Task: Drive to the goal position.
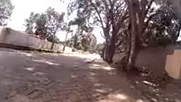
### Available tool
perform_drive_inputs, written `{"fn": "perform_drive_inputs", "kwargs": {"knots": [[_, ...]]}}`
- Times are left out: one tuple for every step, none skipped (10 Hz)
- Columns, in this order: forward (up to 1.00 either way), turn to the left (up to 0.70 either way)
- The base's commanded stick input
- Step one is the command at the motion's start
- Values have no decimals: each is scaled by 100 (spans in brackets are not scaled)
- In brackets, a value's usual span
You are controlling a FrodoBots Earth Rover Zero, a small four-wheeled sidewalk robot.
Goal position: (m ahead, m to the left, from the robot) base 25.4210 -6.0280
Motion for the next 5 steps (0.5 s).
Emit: {"fn": "perform_drive_inputs", "kwargs": {"knots": [[50,0],[50,0],[50,0],[50,0],[50,-26]]}}
